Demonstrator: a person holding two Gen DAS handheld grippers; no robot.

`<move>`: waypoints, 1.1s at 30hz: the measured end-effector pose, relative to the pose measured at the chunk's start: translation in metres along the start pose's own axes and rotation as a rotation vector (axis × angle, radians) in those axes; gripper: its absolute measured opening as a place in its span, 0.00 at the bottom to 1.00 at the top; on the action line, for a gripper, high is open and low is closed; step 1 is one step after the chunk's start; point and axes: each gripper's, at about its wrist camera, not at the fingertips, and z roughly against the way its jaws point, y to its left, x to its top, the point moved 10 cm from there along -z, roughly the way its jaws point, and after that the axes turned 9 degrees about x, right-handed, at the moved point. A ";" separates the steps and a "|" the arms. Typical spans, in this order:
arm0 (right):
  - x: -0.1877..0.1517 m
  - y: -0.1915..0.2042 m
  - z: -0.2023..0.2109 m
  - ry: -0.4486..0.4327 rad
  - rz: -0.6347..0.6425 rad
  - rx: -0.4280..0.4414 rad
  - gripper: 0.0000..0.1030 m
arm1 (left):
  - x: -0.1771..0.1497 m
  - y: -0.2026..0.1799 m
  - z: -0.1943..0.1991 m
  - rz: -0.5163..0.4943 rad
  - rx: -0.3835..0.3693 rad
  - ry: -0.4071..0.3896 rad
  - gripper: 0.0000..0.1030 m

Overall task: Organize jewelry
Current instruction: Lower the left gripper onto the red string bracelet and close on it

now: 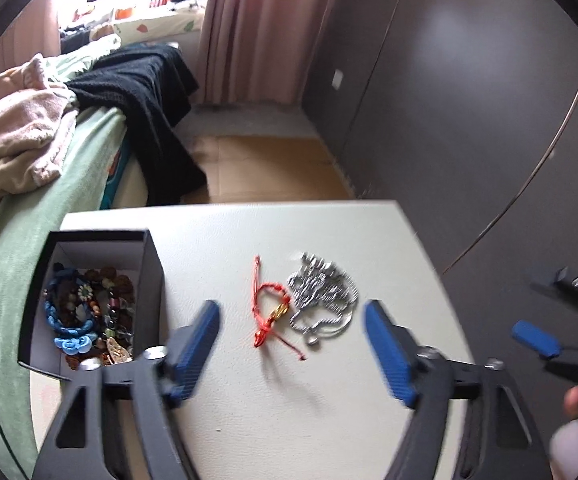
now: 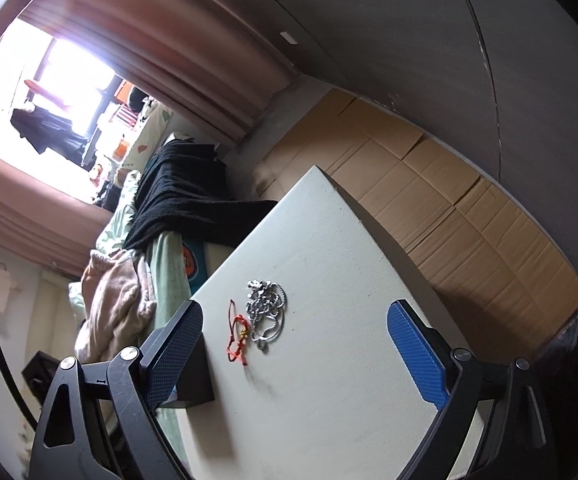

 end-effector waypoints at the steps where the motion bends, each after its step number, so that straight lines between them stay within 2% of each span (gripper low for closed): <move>1: 0.001 -0.001 -0.002 0.004 -0.004 0.003 0.92 | -0.004 0.001 -0.009 -0.003 0.009 0.031 0.58; 7: 0.002 -0.005 -0.012 0.024 -0.018 -0.009 0.92 | -0.011 0.010 -0.034 -0.006 0.049 0.108 0.41; 16: 0.000 -0.002 -0.031 0.053 -0.020 -0.014 0.92 | -0.017 0.011 -0.057 -0.040 0.101 0.153 0.39; 18: -0.002 -0.001 -0.037 0.063 -0.015 -0.017 0.92 | -0.020 0.012 -0.061 -0.047 0.104 0.163 0.26; 20: -0.004 0.001 -0.043 0.076 -0.006 -0.026 0.92 | -0.023 0.011 -0.065 -0.045 0.085 0.179 0.08; 21: -0.006 0.002 -0.048 0.085 0.004 -0.037 0.92 | -0.024 0.012 -0.066 -0.035 0.074 0.183 0.06; 24: -0.012 0.006 -0.059 0.103 0.034 -0.053 0.86 | -0.019 0.015 -0.059 -0.012 0.051 0.162 0.06; 29: -0.019 0.009 -0.074 0.125 0.070 -0.066 0.66 | -0.003 0.023 -0.042 0.049 -0.012 0.120 0.06; 33: -0.022 0.015 -0.086 0.129 0.108 -0.077 0.63 | 0.010 0.035 -0.030 0.096 -0.042 0.094 0.06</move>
